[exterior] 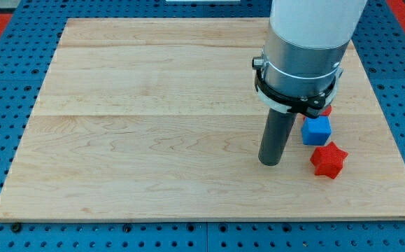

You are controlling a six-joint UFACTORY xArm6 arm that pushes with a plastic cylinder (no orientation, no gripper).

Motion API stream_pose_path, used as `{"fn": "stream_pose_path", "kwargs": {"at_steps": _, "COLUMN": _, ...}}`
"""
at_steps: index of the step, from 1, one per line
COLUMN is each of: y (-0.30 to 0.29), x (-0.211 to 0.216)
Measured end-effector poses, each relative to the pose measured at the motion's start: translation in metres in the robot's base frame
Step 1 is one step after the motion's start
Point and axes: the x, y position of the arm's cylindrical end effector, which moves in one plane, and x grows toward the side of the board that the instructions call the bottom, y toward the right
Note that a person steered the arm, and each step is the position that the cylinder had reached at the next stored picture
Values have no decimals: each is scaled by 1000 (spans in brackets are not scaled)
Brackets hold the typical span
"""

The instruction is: Push the red star slightly to the right

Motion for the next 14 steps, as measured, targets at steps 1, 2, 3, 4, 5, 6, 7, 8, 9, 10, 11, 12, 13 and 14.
{"fn": "stream_pose_path", "kwargs": {"at_steps": 1, "y": 0, "x": 14}}
{"fn": "stream_pose_path", "kwargs": {"at_steps": 2, "y": 0, "x": 21}}
{"fn": "stream_pose_path", "kwargs": {"at_steps": 3, "y": 3, "x": 17}}
{"fn": "stream_pose_path", "kwargs": {"at_steps": 4, "y": 7, "x": 14}}
{"fn": "stream_pose_path", "kwargs": {"at_steps": 5, "y": 7, "x": 14}}
{"fn": "stream_pose_path", "kwargs": {"at_steps": 6, "y": 25, "x": 14}}
{"fn": "stream_pose_path", "kwargs": {"at_steps": 7, "y": 30, "x": 14}}
{"fn": "stream_pose_path", "kwargs": {"at_steps": 8, "y": 30, "x": 13}}
{"fn": "stream_pose_path", "kwargs": {"at_steps": 9, "y": 30, "x": 13}}
{"fn": "stream_pose_path", "kwargs": {"at_steps": 10, "y": 30, "x": 9}}
{"fn": "stream_pose_path", "kwargs": {"at_steps": 11, "y": 30, "x": 4}}
{"fn": "stream_pose_path", "kwargs": {"at_steps": 12, "y": 31, "x": 4}}
{"fn": "stream_pose_path", "kwargs": {"at_steps": 13, "y": 40, "x": 4}}
{"fn": "stream_pose_path", "kwargs": {"at_steps": 14, "y": 49, "x": 4}}
